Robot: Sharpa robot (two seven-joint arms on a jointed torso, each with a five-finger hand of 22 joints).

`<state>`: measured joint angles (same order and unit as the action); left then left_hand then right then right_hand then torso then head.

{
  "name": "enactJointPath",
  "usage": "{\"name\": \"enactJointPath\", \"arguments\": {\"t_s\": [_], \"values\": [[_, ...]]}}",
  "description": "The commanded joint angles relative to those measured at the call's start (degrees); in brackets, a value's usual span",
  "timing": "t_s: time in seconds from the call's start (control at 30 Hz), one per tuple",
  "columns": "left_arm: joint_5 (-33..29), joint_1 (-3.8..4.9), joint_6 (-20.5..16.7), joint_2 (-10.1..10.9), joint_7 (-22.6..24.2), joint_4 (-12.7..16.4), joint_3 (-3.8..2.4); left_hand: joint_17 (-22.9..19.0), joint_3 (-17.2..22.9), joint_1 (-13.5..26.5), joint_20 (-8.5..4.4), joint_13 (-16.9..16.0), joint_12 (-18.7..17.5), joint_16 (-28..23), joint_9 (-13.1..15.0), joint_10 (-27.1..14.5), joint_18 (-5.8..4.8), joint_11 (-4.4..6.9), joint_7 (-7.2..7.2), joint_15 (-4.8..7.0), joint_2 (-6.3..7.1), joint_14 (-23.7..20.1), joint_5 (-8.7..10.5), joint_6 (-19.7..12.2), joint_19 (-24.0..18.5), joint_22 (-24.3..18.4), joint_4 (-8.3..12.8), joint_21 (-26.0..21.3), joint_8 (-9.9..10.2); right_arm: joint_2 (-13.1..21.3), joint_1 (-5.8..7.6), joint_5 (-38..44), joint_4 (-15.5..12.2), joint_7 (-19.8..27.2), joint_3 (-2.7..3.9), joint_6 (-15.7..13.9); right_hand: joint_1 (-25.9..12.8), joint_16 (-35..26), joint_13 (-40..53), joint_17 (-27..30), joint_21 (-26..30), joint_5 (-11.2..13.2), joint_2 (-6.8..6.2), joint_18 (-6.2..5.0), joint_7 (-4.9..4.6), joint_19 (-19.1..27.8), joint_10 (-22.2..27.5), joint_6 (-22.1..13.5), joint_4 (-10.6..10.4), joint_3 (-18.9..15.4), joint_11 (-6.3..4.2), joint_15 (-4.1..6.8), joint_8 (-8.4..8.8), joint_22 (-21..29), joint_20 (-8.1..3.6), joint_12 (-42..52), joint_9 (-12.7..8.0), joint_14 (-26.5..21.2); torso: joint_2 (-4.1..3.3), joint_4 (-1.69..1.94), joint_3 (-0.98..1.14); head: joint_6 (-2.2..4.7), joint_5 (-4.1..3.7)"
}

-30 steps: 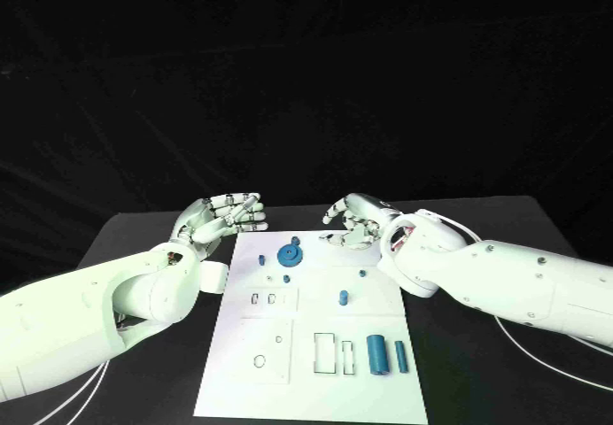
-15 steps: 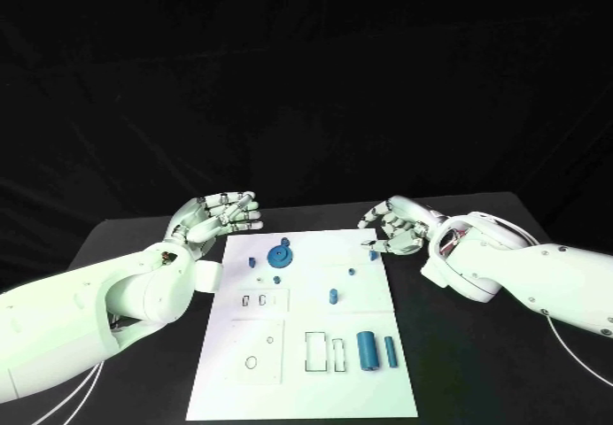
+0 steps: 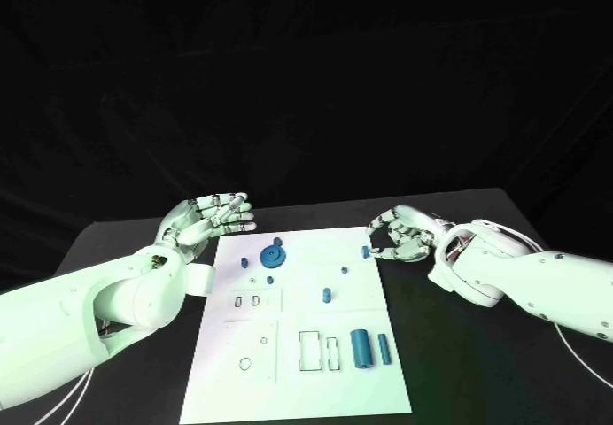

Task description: Assemble the parts on the task board

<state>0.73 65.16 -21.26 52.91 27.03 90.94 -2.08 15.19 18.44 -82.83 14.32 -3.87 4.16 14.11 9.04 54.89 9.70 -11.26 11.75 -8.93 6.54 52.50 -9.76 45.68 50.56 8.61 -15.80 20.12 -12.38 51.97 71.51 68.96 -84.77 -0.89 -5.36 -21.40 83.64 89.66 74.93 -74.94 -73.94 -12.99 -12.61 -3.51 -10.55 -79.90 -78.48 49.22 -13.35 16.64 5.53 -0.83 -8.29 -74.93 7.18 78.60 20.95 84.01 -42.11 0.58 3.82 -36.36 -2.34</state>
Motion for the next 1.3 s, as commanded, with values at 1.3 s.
{"name": "enactJointPath", "arguments": {"t_s": [1.3], "values": [[-0.2,-0.03,1.3,-0.2,0.3,-0.2,-0.02,0.3,0.6,-0.3,0.20,0.0,-0.2,-0.4,0.1,0.2,0.59,-0.18,2.51,-0.08,0.07,-0.5,0.35,0.1,-0.5,0.1,0.1,0.2,-0.2,-6.5,-3.25,4.9,7.9,0.0,-0.27,0.1,1.3,0.3,3.2,-15.1,-0.6,-0.3,1.83,-0.42,0.71,-0.6,-1.5,3.3,-0.5,3.1,-0.56,-0.07,-0.92,-2.0,-0.25,1.5,0.3,6.0,0.02,-0.05,-0.03,-1.19,1.03]]}}
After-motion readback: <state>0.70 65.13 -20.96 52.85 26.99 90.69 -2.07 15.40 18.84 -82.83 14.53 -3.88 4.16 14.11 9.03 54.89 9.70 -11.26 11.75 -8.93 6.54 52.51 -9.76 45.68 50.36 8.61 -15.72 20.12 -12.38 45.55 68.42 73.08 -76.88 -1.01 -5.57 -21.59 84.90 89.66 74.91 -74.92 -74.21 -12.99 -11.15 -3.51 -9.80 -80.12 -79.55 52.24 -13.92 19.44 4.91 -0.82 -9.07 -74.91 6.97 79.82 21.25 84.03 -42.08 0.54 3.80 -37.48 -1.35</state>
